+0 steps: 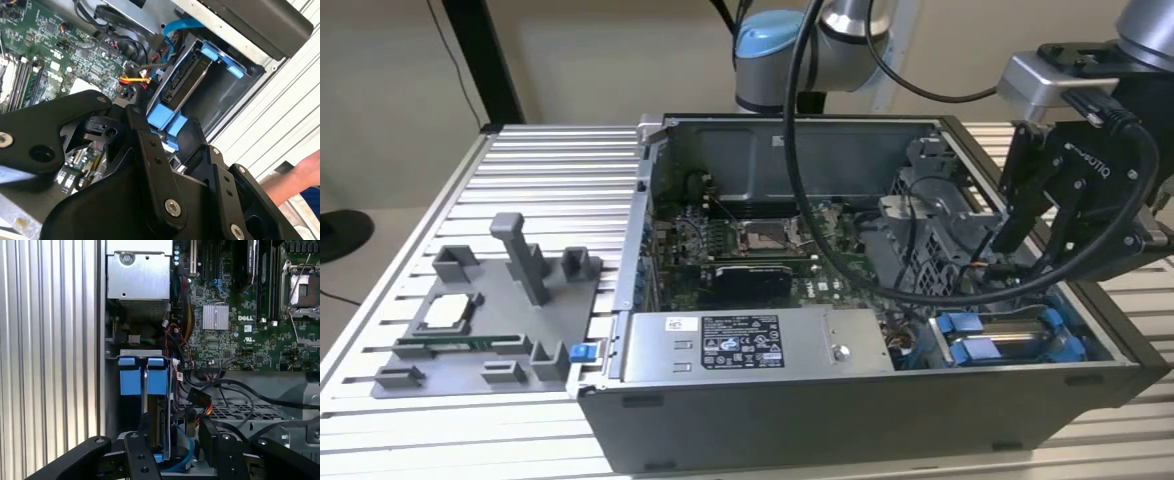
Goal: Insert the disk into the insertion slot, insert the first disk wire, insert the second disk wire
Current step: 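Insert the first disk wire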
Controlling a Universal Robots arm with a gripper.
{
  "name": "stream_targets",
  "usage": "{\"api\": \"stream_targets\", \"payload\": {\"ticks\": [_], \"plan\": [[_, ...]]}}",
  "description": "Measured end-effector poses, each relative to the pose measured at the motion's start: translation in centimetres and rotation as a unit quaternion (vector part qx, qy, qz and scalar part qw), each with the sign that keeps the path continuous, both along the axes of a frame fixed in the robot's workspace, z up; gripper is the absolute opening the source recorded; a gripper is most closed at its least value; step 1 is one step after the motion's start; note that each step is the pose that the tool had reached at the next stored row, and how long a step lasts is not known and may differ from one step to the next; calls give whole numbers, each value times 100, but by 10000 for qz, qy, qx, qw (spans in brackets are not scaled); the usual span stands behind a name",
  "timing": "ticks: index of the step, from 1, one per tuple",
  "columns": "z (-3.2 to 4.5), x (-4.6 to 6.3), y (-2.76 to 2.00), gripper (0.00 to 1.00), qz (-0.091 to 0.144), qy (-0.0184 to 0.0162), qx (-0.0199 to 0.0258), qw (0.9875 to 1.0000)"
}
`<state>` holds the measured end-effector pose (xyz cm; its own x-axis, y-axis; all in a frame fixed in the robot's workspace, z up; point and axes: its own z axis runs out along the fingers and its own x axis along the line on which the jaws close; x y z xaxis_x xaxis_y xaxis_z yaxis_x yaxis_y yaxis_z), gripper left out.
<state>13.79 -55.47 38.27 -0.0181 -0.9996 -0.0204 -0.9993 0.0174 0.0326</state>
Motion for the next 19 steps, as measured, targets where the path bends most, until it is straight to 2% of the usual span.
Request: {"api": "stream_targets", "payload": {"ticks": [3, 6, 15, 18, 19], "plan": [[-9, 15, 60, 100, 0, 0, 0, 10000], [-29, 20, 99, 100, 0, 0, 0, 10000], [-148, 24, 139, 100, -1, 2, -15, 10000], [-170, 25, 156, 100, -3, 15, -39, 10000], [-174, 26, 160, 100, -4, 29, -51, 10000]]}}
